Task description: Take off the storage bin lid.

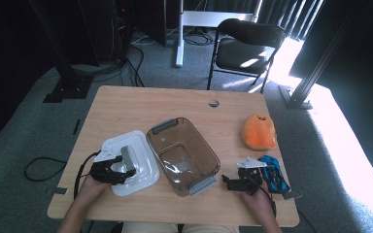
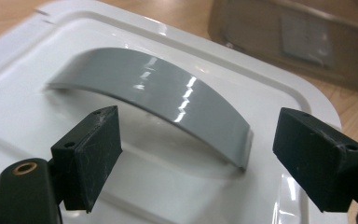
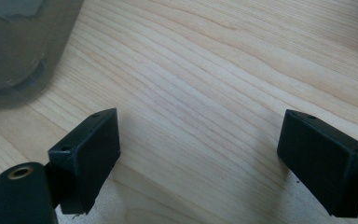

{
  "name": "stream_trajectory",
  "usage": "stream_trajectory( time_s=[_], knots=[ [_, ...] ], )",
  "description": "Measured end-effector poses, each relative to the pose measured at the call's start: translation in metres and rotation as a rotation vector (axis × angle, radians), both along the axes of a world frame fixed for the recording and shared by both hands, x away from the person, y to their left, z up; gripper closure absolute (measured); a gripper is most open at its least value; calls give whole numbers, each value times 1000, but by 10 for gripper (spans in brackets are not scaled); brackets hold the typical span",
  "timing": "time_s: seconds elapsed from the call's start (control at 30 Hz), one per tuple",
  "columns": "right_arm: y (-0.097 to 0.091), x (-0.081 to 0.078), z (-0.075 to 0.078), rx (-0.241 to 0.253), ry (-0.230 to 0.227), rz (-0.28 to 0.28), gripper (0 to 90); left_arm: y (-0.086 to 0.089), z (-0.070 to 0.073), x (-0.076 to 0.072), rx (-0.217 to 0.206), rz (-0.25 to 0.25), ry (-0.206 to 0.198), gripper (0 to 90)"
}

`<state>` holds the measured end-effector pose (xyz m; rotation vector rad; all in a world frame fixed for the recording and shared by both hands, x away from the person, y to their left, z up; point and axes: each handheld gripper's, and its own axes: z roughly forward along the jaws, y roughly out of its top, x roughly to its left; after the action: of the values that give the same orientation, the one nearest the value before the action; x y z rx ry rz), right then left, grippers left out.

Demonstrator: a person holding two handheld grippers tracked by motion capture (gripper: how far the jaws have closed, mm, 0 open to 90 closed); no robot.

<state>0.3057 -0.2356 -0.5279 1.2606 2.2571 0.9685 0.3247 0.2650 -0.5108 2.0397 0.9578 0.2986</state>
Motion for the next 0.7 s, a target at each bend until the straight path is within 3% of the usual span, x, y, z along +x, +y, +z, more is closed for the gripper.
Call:
stream_trajectory(
  time_s=[0.03,0.17,0.27,0.33,0.57,0.7],
  knots=[
    [0,0,0,0,0,0,125,2,1,-1,4,9,-1,97],
    [0,0,0,0,0,0,125,13,3,-3,-8,60,-17,97],
    [0,0,0,0,0,0,125,20,4,-5,7,94,-24,95],
    [0,0,0,0,0,0,125,23,4,-6,3,103,-11,2],
    [0,0,0,0,0,0,125,42,4,-11,53,224,-11,2],
    [0,0,0,1,1,-12,125,56,1,-15,49,301,-5,3]
  ],
)
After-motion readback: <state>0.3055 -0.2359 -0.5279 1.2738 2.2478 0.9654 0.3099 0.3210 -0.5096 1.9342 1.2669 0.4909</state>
